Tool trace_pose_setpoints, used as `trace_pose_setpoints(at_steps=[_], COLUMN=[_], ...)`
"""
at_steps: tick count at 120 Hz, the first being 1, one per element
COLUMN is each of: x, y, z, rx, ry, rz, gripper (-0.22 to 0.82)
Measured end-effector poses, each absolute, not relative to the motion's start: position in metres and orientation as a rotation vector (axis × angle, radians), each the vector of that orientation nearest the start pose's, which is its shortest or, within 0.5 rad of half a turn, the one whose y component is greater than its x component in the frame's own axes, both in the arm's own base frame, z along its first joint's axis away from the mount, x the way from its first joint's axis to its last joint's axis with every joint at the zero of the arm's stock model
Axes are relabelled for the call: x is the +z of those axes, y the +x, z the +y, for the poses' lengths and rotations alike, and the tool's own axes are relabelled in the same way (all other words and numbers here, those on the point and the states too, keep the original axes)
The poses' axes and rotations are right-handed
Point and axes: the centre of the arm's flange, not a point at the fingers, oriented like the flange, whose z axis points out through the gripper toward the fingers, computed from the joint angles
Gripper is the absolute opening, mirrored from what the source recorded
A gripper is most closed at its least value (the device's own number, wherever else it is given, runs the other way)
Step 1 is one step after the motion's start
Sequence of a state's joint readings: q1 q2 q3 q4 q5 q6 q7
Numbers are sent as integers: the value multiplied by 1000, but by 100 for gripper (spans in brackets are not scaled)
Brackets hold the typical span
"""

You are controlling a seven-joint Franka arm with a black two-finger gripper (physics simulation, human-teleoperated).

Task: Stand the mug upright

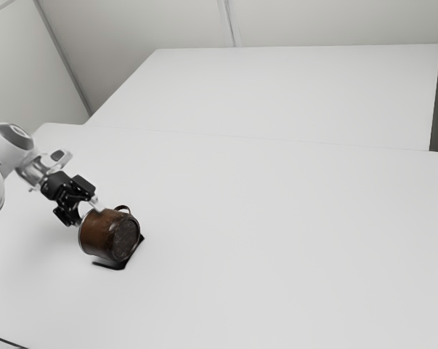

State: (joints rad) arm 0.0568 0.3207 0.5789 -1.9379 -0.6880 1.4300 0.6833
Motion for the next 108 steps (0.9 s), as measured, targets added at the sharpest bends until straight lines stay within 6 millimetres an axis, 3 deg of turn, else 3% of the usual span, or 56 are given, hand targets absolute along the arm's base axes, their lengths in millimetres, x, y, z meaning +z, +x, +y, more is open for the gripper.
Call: trace_pose_setpoints(at_steps=[32, 45, 64, 76, 108], x=[320, 324, 328, 328, 322], y=[459, 456, 455, 455, 462], z=[230, 228, 225, 223, 213], rx=[-346, -345, -349, -360, -375], ry=[2173, 2151, 2133, 2127, 2125], rz=[225, 225, 218, 216, 207], gripper=[57, 45, 14, 0, -13])
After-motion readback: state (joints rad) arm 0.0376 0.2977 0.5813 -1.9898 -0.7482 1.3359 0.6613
